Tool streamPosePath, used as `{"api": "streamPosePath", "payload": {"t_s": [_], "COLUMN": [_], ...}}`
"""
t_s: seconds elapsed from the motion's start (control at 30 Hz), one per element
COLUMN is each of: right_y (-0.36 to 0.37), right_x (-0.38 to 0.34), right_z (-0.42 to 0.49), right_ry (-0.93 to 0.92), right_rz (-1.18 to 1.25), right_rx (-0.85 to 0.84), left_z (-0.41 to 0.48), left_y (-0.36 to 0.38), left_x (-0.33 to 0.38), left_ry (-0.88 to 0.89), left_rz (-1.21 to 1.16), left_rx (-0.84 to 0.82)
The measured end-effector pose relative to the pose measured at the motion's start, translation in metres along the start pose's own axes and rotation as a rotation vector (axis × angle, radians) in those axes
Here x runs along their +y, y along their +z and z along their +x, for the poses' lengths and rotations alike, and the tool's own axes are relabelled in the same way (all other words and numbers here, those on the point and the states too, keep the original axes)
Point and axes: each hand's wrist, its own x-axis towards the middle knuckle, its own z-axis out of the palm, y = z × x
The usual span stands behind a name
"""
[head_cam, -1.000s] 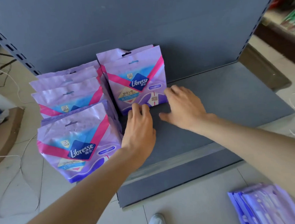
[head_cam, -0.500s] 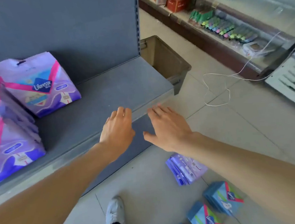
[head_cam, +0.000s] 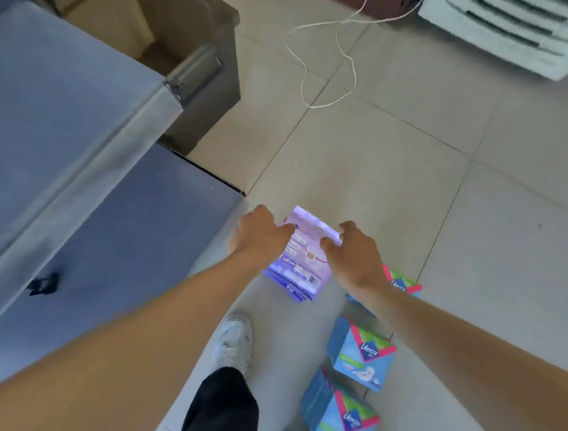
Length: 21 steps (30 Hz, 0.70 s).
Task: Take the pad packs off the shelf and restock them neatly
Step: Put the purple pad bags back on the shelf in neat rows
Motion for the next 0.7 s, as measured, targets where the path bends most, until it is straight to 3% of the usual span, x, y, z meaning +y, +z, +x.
{"api": "streamPosePath", "payload": {"t_s": [0.13,0.3,0.57,0.7], "right_y": [0.035,0.075,0.163,0.171], "right_x": [0.036,0.079,0.123,0.119], "right_z": [0.043,0.101,0.146,0.146], "right_ry": [0.257,0.532,0.617,0.685], "right_rz": [0.217,0.447,0.697,0.959], "right_rx": [0.049,0.081,0.01,0.01], "left_z": [0.061,0.125,0.184,0.181], "left_y": [0.042,0.086,0.137,0.146], "left_x": [-0.009,-0.022,-0.059,-0.069], "left_ry": [0.023,0.04,-0.065,-0.046], "left_rz": [0.063,0.188,0.203,0.137], "left_rx": [-0.108,-0.114,-0.307,-0.239]}}
